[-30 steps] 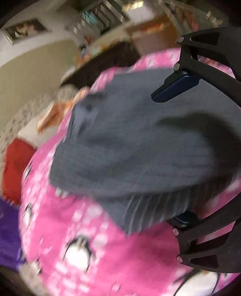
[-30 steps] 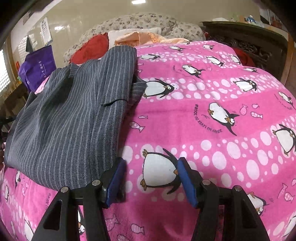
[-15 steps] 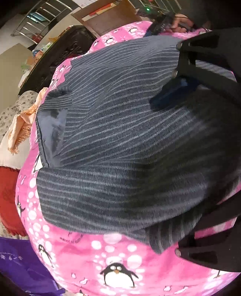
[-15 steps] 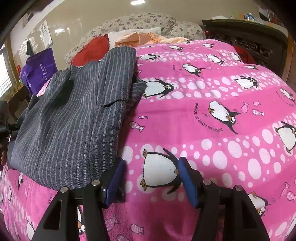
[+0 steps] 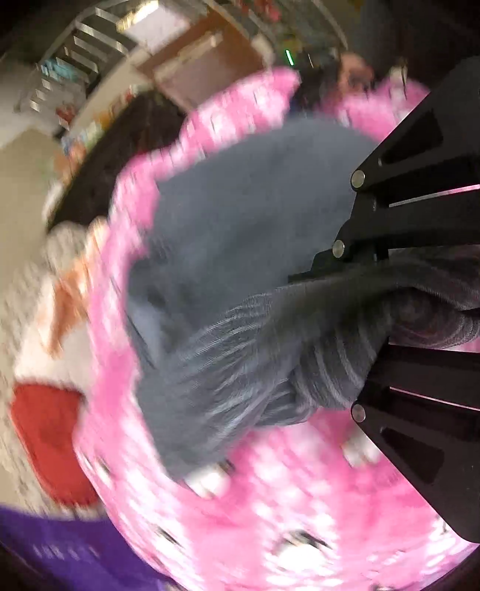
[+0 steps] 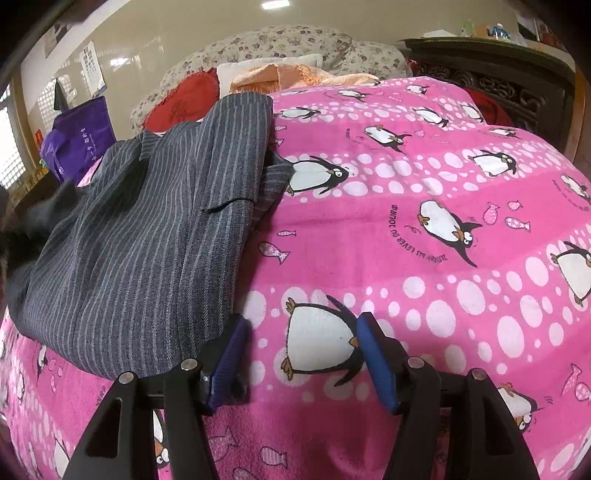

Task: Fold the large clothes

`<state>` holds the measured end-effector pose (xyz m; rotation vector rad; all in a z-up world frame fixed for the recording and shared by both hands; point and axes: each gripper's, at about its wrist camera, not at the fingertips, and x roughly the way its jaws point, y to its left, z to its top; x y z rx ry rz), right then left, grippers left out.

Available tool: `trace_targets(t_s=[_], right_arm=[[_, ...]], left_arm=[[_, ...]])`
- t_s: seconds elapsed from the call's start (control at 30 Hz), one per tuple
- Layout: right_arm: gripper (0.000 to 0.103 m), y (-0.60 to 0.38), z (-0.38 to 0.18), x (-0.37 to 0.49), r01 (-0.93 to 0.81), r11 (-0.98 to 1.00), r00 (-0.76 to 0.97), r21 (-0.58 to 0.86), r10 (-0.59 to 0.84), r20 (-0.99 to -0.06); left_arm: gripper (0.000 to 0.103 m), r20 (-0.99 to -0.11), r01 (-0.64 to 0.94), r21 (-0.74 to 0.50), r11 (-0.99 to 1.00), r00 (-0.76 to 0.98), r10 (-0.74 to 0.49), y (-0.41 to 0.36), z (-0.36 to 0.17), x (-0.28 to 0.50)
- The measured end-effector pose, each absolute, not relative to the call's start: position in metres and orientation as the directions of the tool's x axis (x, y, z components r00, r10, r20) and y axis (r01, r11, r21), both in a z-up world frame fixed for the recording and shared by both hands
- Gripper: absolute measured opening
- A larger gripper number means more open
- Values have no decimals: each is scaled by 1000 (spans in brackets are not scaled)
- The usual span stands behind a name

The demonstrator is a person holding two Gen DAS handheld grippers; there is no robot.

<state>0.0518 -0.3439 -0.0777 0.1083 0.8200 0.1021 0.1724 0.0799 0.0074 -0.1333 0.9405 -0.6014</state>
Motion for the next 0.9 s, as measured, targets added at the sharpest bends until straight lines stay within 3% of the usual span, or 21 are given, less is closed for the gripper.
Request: trace_targets(t_s=[0.17, 0.3, 0.53, 0.67, 0.9], right_arm=[[61, -348, -77, 51, -53, 983, 682, 176, 164, -712], [61, -353, -75, 47, -39, 976, 691, 212, 180, -700], [61, -373, -71, 20, 77, 967, 719, 244, 116, -685], [61, -389, -74, 8, 100, 939, 737, 329, 153, -658], [61, -382, -72, -4, 106, 961, 715, 256, 105, -691]], left_arm=[[8, -643, 437, -499, 748, 393, -658, 17, 52, 194], [7, -638, 394, -547, 738, 375, -673, -39, 61, 212], [7, -702, 272, -501, 822, 428, -569, -114, 50, 228], [7, -699, 160, -509, 845, 495, -515, -128, 36, 231], [7, -724, 123, -486, 865, 498, -477, -164, 12, 238]])
